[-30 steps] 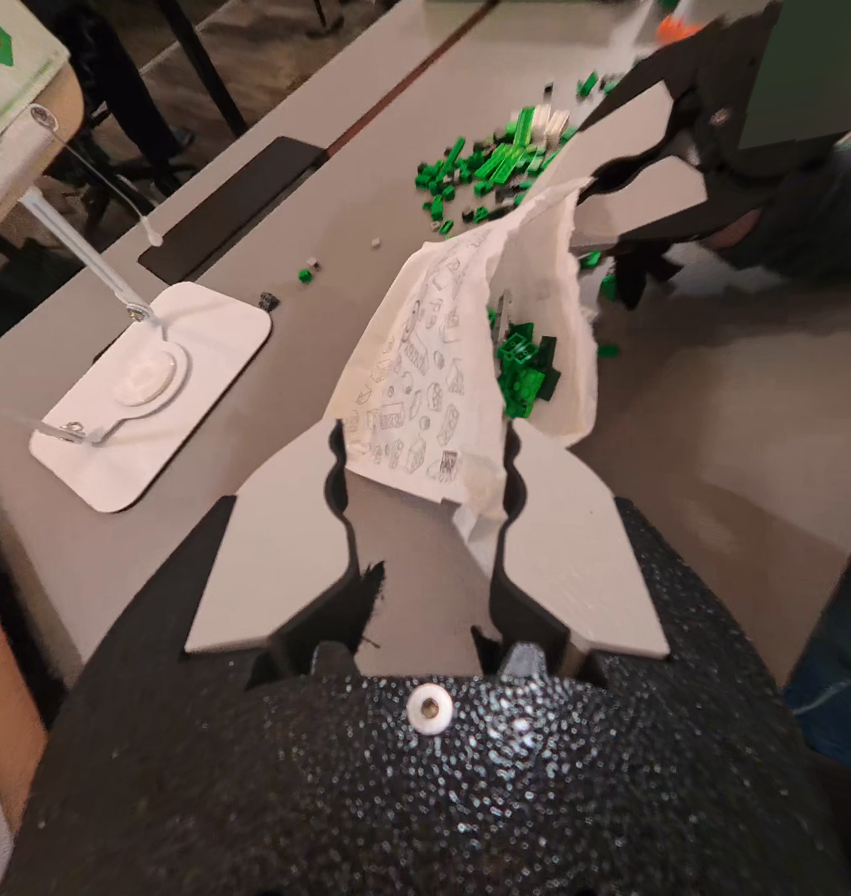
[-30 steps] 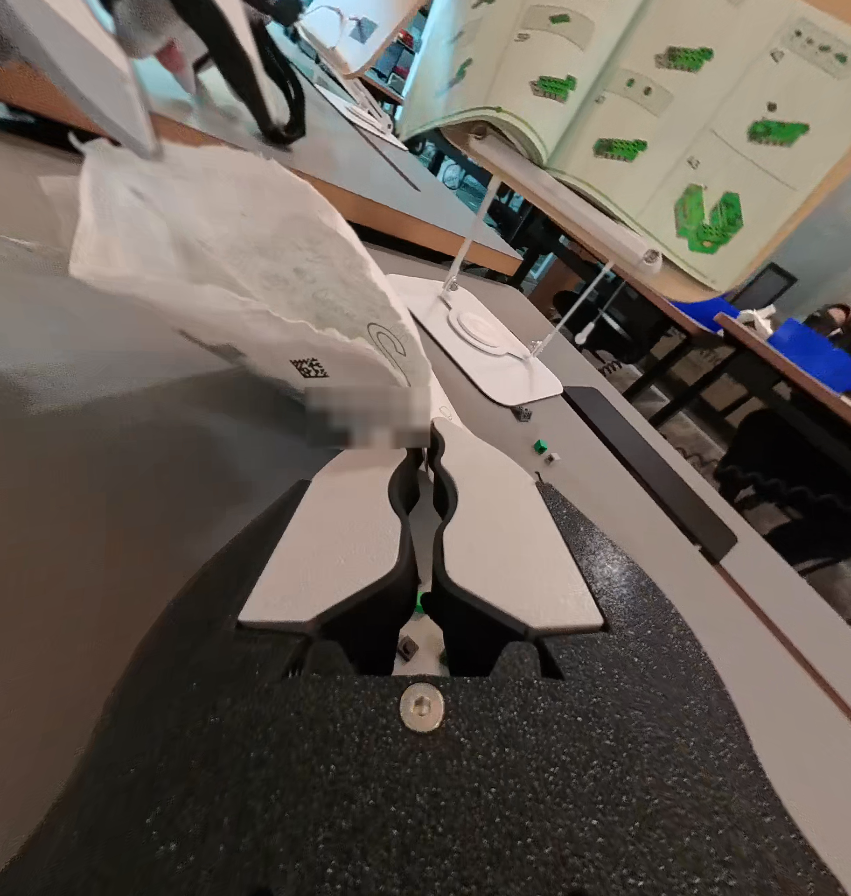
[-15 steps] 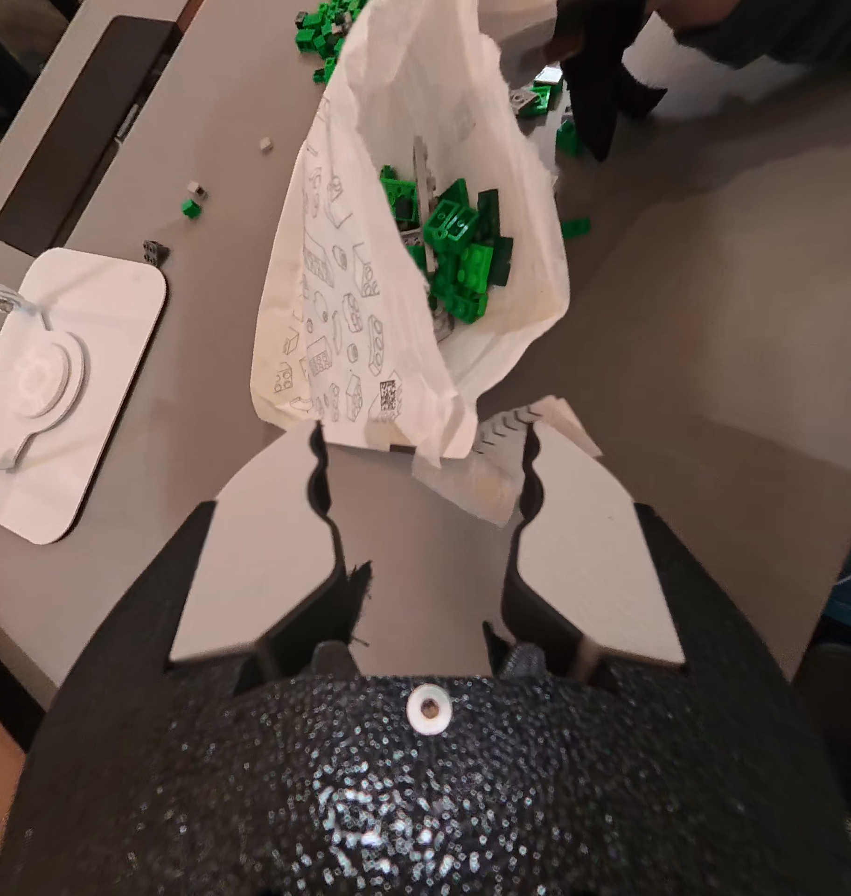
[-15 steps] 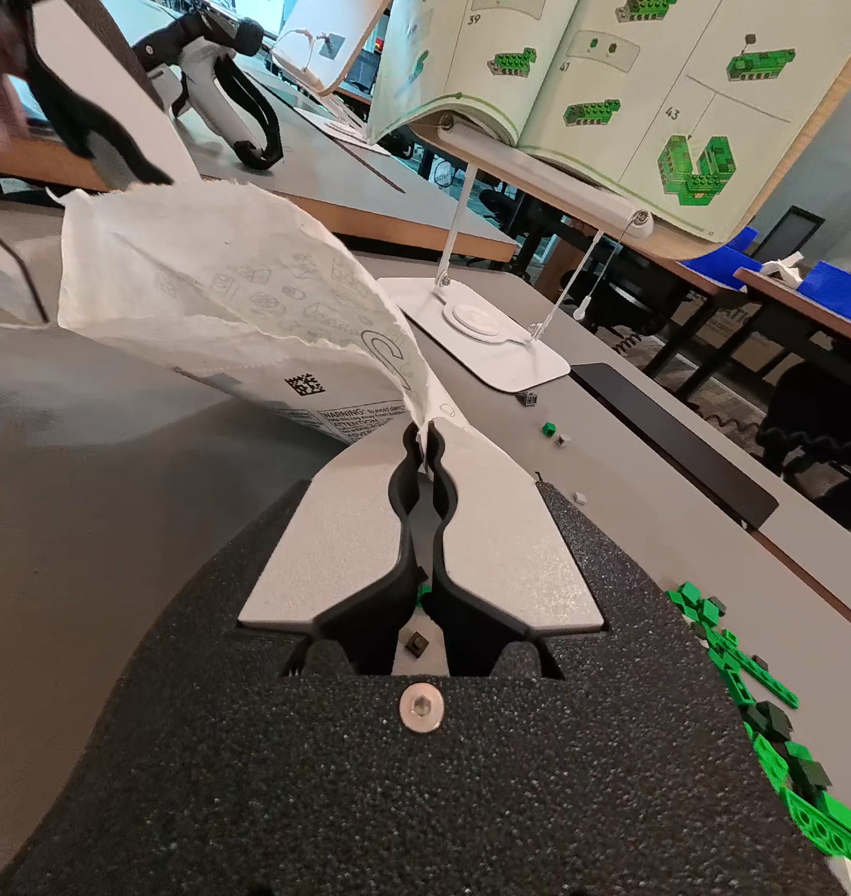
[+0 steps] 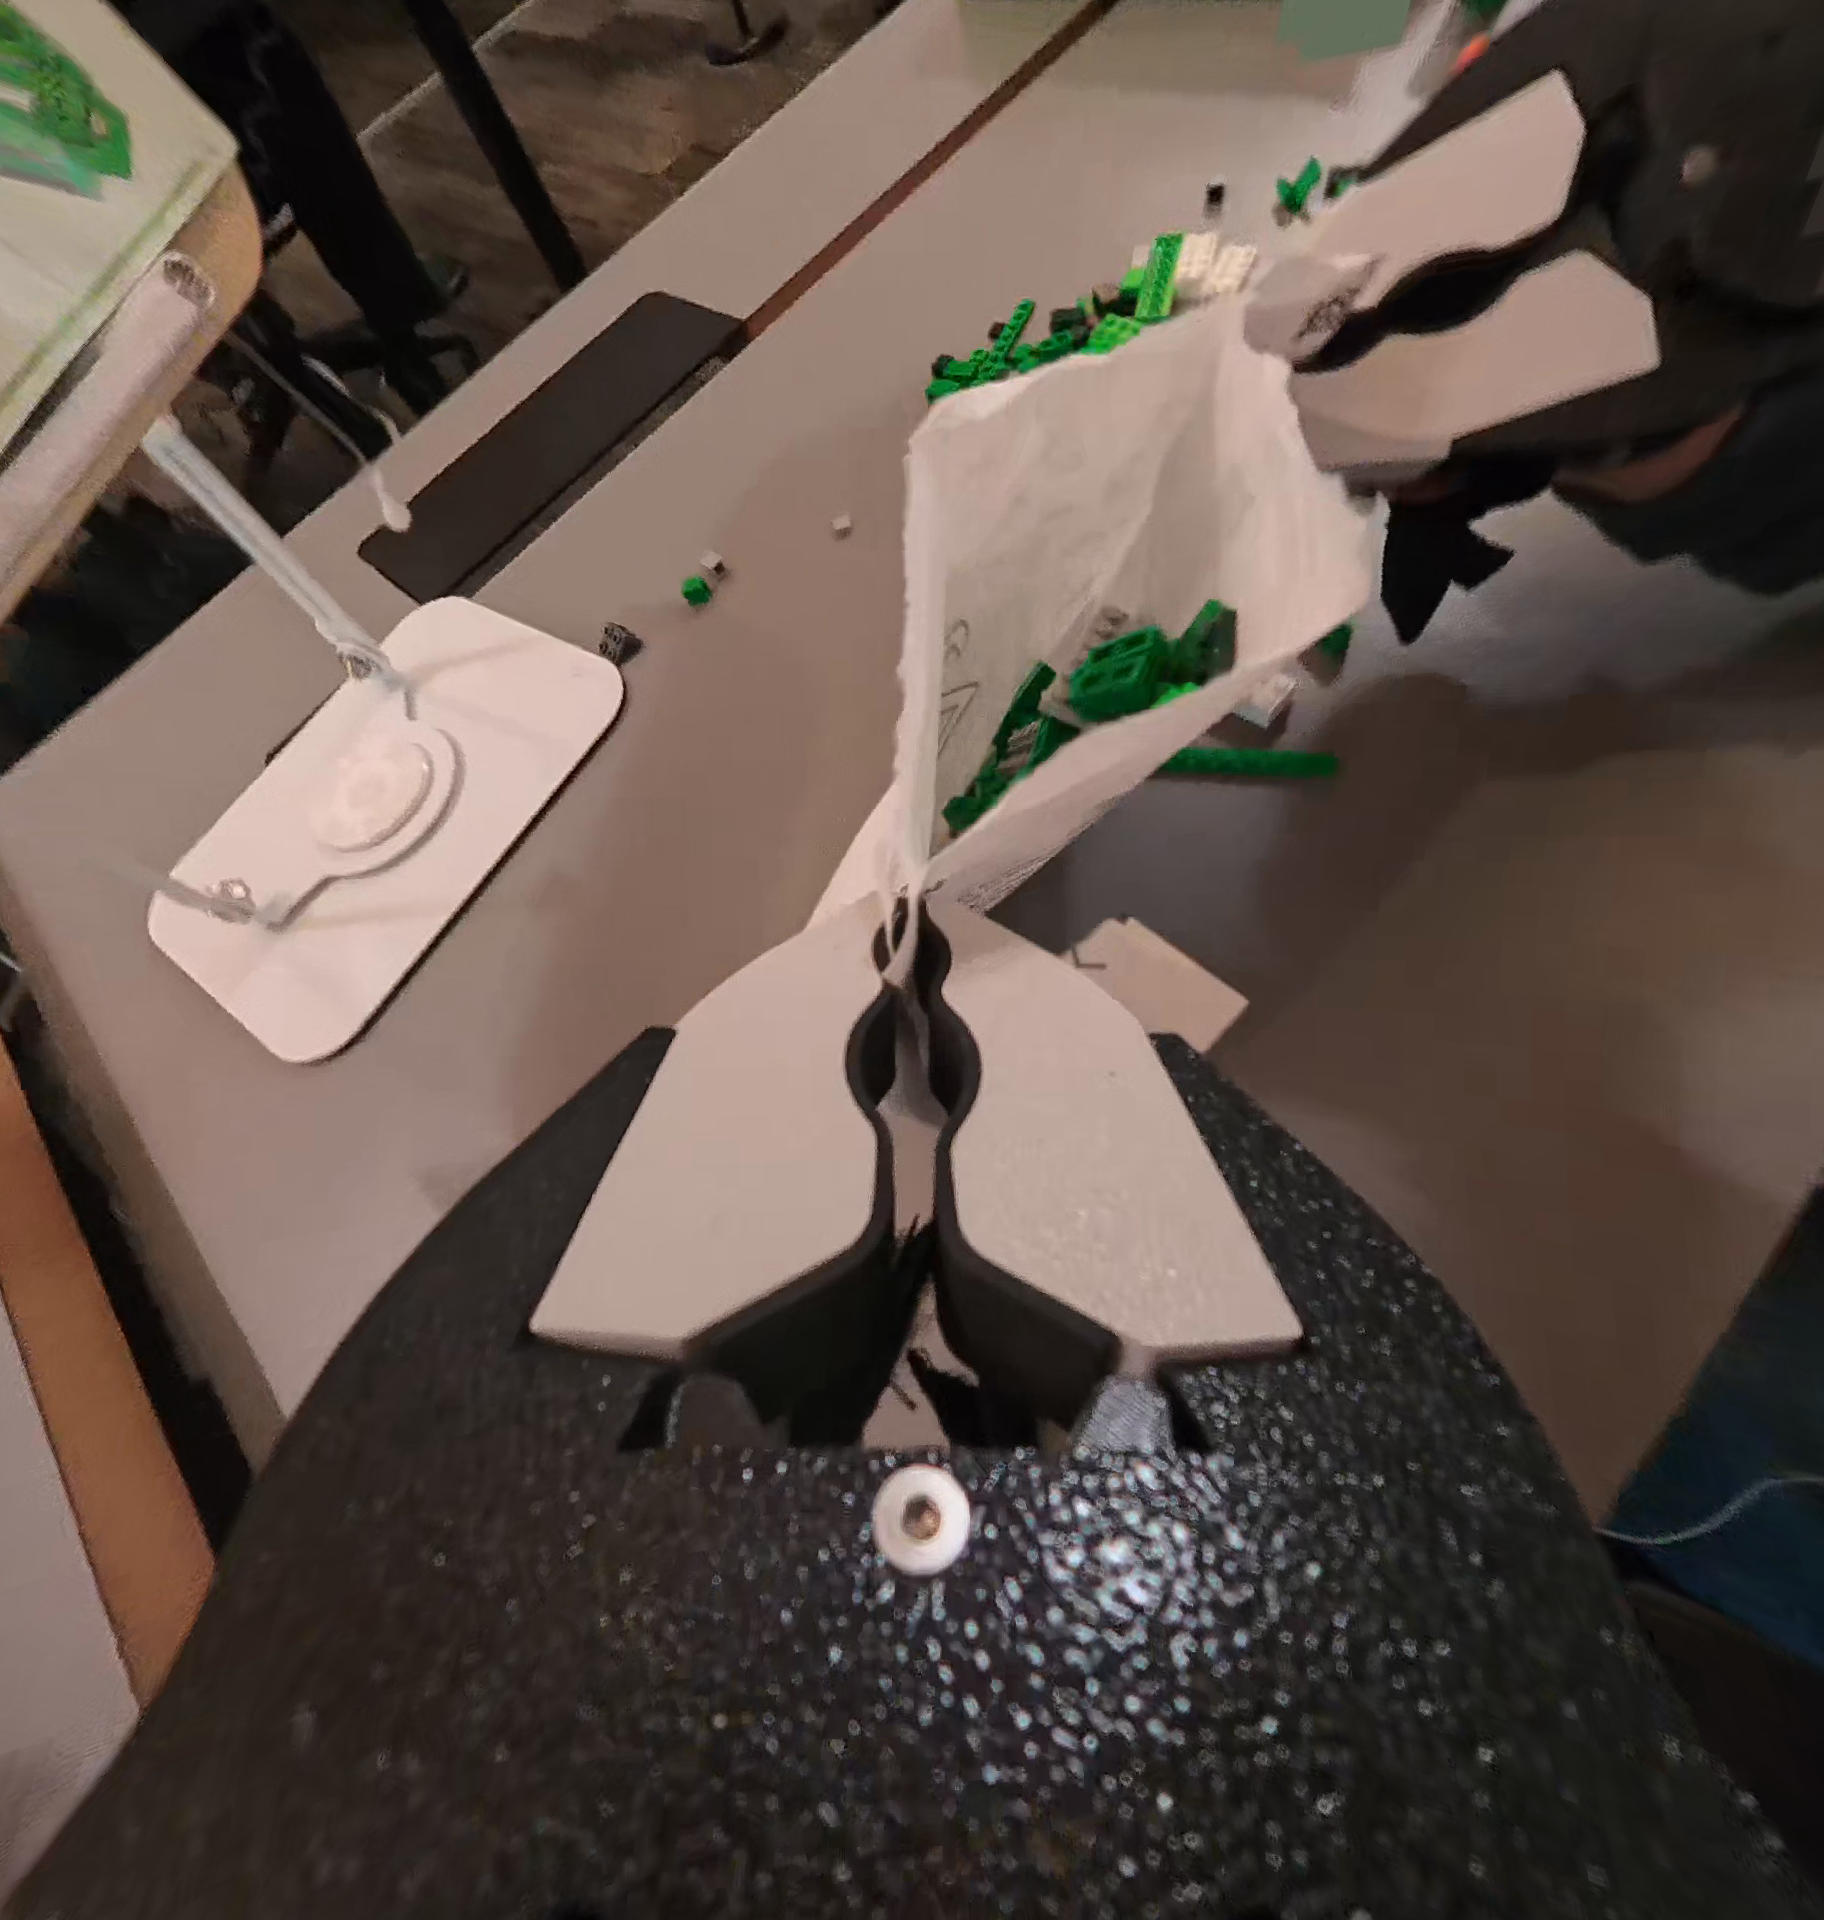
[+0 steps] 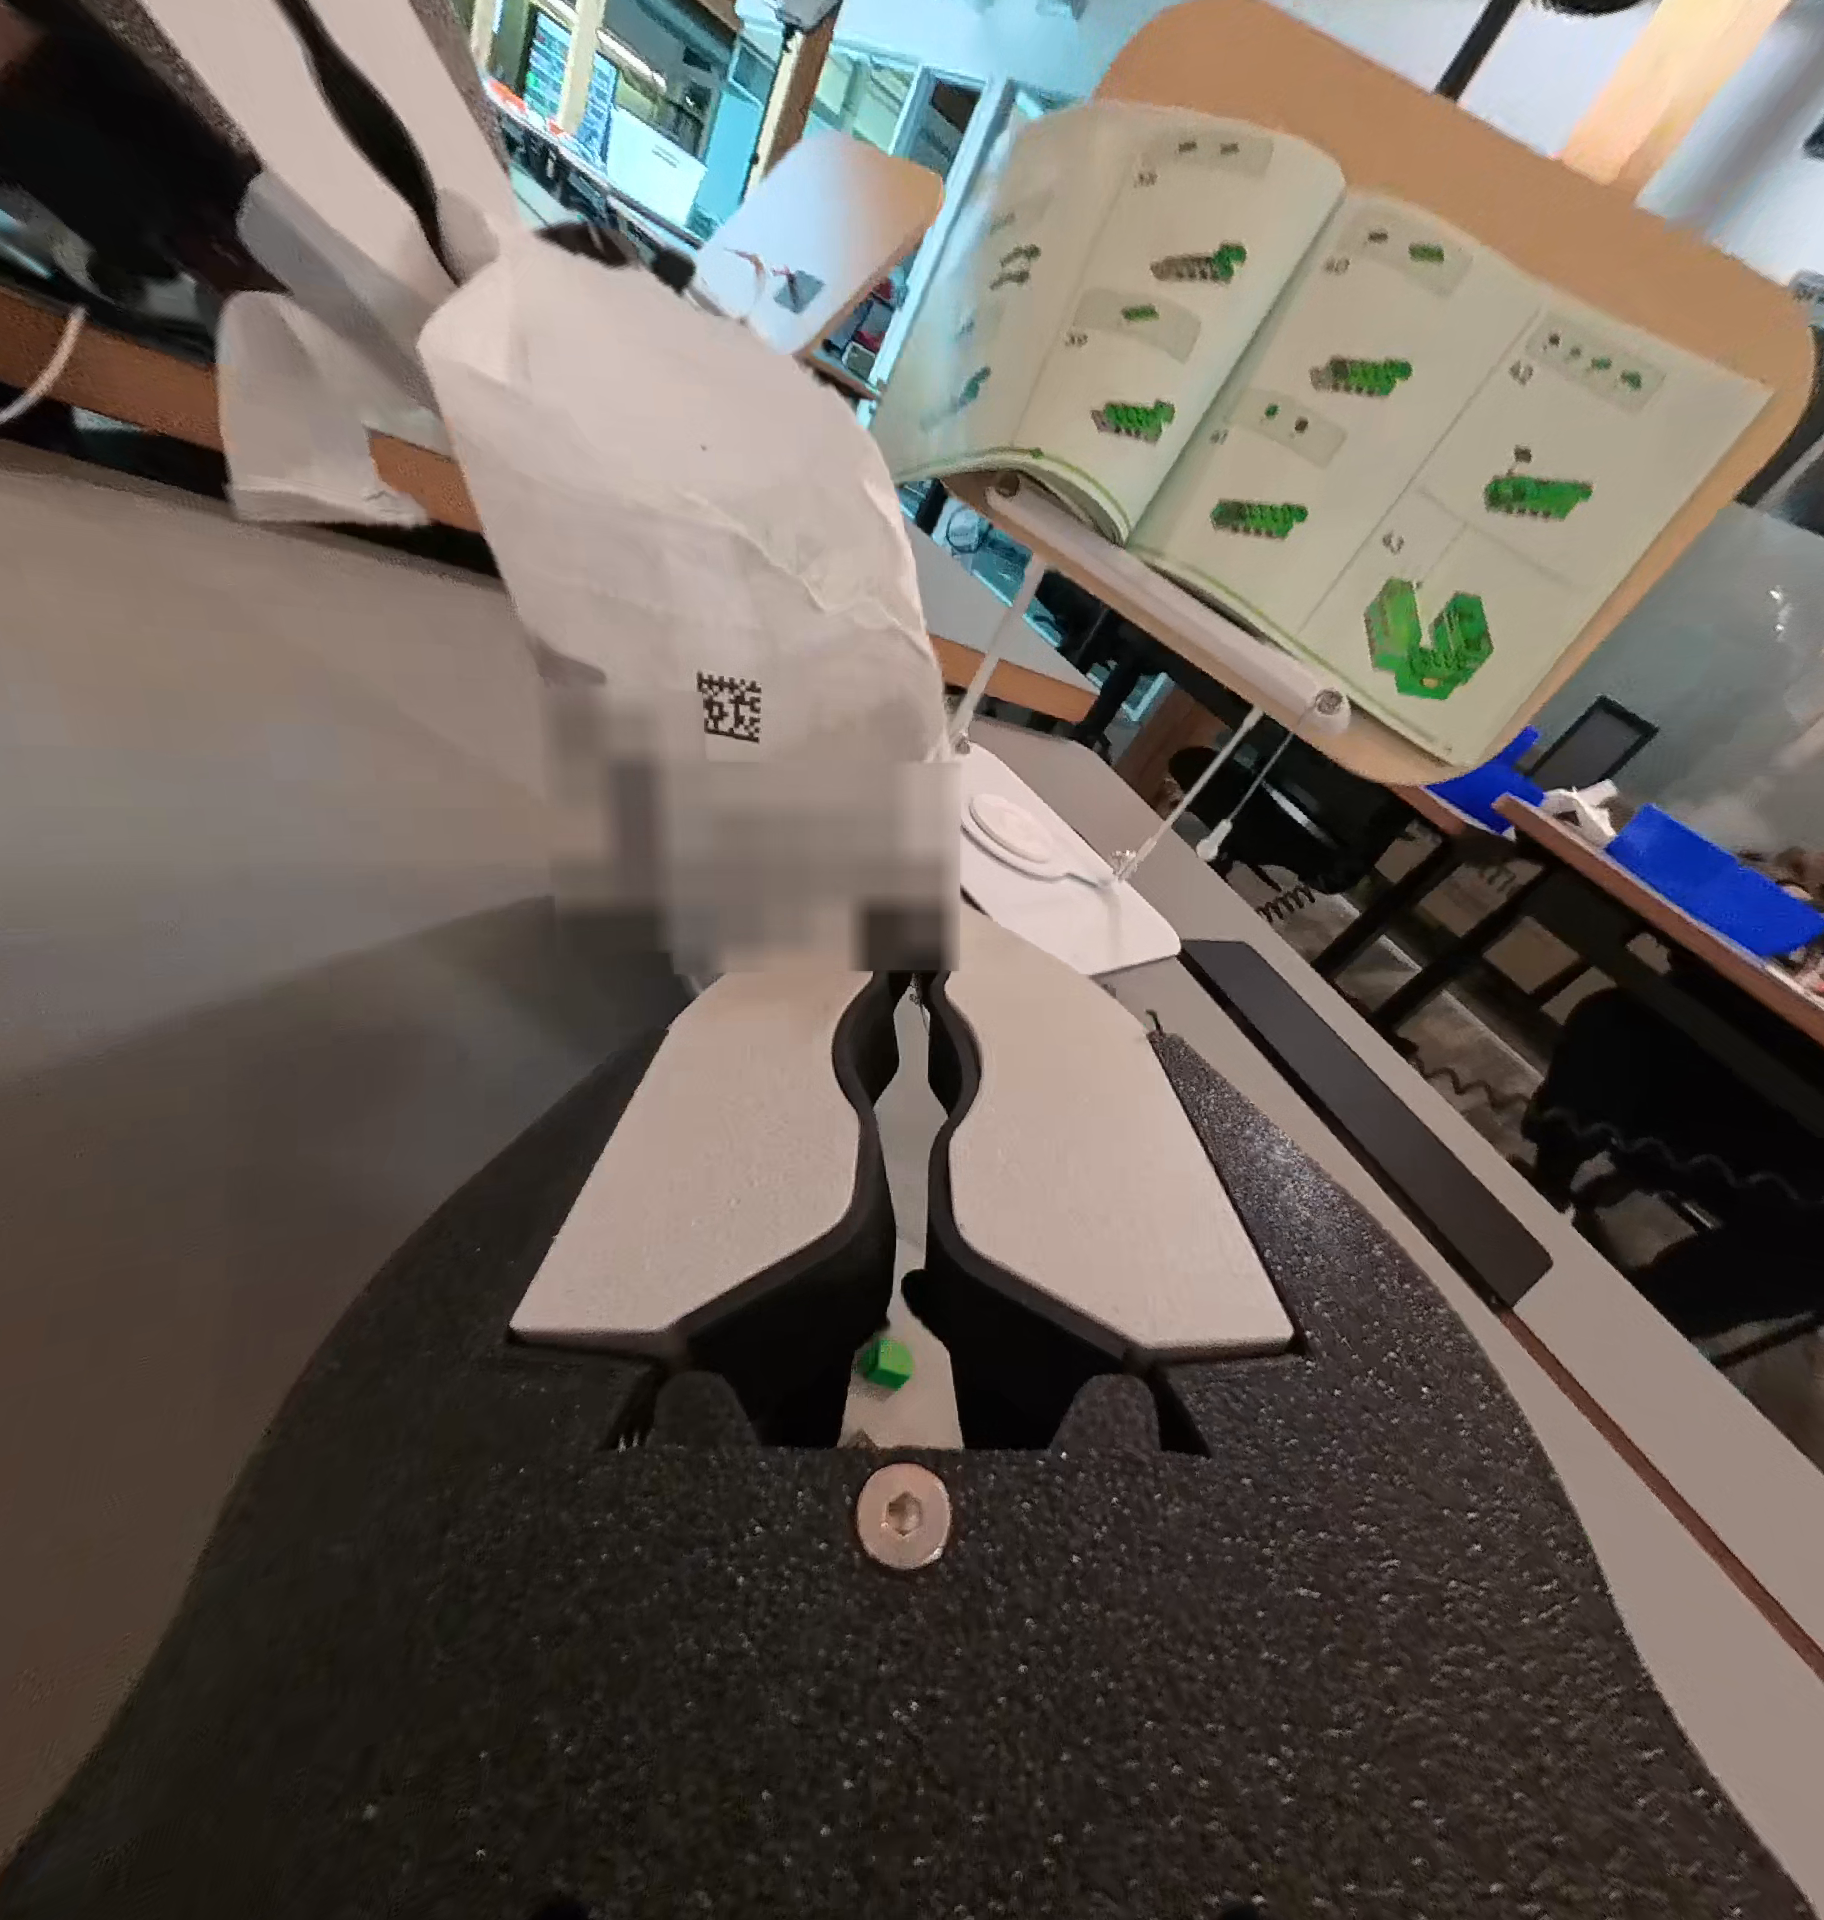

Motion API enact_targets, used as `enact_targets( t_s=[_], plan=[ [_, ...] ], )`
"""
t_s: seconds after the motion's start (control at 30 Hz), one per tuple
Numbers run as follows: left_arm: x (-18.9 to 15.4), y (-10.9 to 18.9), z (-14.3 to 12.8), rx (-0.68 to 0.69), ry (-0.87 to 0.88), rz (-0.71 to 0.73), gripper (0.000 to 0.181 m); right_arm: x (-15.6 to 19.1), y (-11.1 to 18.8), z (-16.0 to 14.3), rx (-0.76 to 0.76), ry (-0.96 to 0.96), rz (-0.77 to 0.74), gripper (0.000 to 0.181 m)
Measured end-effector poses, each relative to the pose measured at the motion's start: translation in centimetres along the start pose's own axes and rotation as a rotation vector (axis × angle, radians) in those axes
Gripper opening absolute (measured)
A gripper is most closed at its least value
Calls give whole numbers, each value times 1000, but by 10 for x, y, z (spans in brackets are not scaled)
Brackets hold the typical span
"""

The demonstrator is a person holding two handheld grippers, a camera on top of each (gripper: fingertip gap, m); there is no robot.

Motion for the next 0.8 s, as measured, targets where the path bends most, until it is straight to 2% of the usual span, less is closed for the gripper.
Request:
enact_targets(
  t_s=[0.17, 0.3, 0.4, 0.5, 0.77, 0.8],
  plan=[
    [5, 15, 7, -15, 174, 29, 0, 7, 3, 9, -25, -44, 79, 0],
    [8, 16, 10, -29, 224, 42, 0, 11, 6, 13, -78, -63, 120, 0],
    [9, 16, 10, -38, 229, 42, 0, 15, 9, 18, -133, -90, 162, 19],
    [9, 15, 9, -34, 228, 39, 0, 17, 10, 23, -161, -116, 194, 47],
    [5, 13, 11, -32, 195, 36, 0, 28, 13, 31, -186, -93, 265, 71],
    [3, 13, 11, -28, 178, 23, 0, 28, 13, 31, -185, -90, 264, 70]
  ],
)
Point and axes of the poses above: each gripper's, where its closed fingertips meet, y back along the fingers, z out of its top, x = y × z across the jaws, the point moved 1 cm from there along y, back along the fingers, and after that the axes turned 4 degrees about y, right-handed, at the moved point
